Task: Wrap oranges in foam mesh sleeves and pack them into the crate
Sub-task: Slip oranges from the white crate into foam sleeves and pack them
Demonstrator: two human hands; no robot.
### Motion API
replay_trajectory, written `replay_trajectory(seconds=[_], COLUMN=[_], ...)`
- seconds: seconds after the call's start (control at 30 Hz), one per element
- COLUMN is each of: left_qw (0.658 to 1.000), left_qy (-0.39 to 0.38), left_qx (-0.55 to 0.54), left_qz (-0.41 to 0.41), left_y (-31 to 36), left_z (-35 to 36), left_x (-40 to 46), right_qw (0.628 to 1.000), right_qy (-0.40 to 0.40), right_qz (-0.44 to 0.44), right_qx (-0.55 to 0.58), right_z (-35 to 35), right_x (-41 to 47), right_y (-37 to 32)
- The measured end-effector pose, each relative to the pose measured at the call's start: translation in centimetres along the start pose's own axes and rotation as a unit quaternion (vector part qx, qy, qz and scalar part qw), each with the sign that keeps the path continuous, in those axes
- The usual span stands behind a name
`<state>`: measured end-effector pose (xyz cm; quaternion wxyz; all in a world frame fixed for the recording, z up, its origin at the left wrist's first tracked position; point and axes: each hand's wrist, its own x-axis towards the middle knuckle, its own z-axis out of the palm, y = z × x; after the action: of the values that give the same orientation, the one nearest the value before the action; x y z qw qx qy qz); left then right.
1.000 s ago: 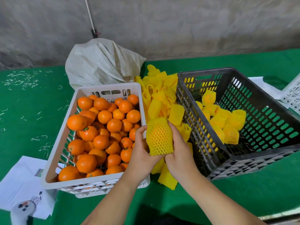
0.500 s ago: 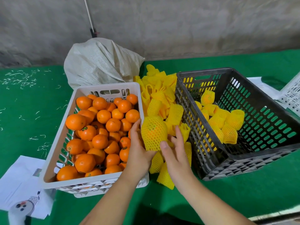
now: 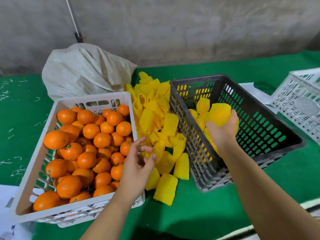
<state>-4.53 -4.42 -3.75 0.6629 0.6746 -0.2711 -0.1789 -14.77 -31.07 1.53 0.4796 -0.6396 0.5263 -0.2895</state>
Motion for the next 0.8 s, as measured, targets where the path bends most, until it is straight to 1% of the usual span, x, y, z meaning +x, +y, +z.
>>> replay_trajectory(seconds=[0.03, 0.07, 0.1, 0.13, 0.17, 0.23, 0.27, 0.3, 0.37, 0.43, 0.47, 0.5, 0.57, 0.6, 0.67, 0.73, 0.8], left_qw=[1.0, 0.999, 0.998, 0.997, 0.995, 0.991, 0.989, 0.986, 0.98, 0.971, 0.969, 0.97, 0.976, 0.976, 0.969, 0.934, 0.885], left_qy=[0.002, 0.005, 0.01, 0.018, 0.024, 0.033, 0.041, 0.052, 0.077, 0.096, 0.113, 0.137, 0.18, 0.19, 0.18, 0.146, 0.109], left_qx=[-0.018, -0.036, -0.052, -0.067, -0.082, -0.11, -0.122, -0.13, -0.151, -0.184, -0.188, -0.166, -0.062, -0.002, 0.147, 0.318, 0.447], left_qz=[-0.011, -0.02, -0.027, -0.034, -0.042, -0.067, -0.079, -0.09, -0.107, -0.117, -0.116, -0.114, -0.109, -0.105, -0.082, -0.066, -0.075], left_y=[0.0, 0.1, 0.3, 0.5, 0.7, 1.2, 1.4, 1.7, 2.0, 2.2, 2.1, 1.9, 1.0, 0.5, -0.5, -1.3, -2.1], left_z=[-0.1, -0.2, -0.3, -0.4, -0.4, -0.4, -0.3, -0.1, 0.3, 0.5, 0.3, -0.3, -2.4, -3.8, -7.1, -10.0, -12.0], left_x=[0.0, 0.1, 0.1, 0.2, 0.3, 0.5, 0.6, 0.7, 0.9, 1.0, 1.1, 1.3, 2.2, 2.8, 4.7, 6.9, 9.2], right_qw=[0.999, 0.996, 0.991, 0.982, 0.965, 0.912, 0.893, 0.887, 0.884, 0.864, 0.851, 0.839, 0.812, 0.796, 0.759, 0.732, 0.721], right_qy=[-0.03, -0.062, -0.083, -0.087, -0.077, -0.055, -0.061, -0.084, -0.166, -0.254, -0.286, -0.31, -0.339, -0.347, -0.352, -0.352, -0.346], right_qz=[0.022, 0.024, 0.002, -0.046, -0.113, -0.249, -0.296, -0.323, -0.342, -0.357, -0.368, -0.377, -0.39, -0.395, -0.408, -0.418, -0.428], right_qx=[-0.027, -0.063, -0.109, -0.163, -0.223, -0.323, -0.334, -0.319, -0.271, -0.248, -0.243, -0.243, -0.272, -0.3, -0.366, -0.407, -0.421], right_z=[0.3, 0.6, 0.8, 1.0, 1.2, 2.1, 3.0, 4.3, 7.6, 11.4, 13.2, 14.8, 17.4, 18.6, 20.7, 22.7, 24.5], right_x=[0.1, -0.1, -0.3, -0.6, -1.0, -2.5, -3.6, -5.1, -8.2, -10.7, -11.5, -12.0, -12.1, -11.9, -11.3, -10.3, -9.2], right_y=[0.4, 0.8, 1.0, 1.1, 1.0, 0.4, 0.1, -0.1, -0.4, -0.7, -0.9, -1.2, -1.4, -1.4, -1.4, -1.9, -3.0])
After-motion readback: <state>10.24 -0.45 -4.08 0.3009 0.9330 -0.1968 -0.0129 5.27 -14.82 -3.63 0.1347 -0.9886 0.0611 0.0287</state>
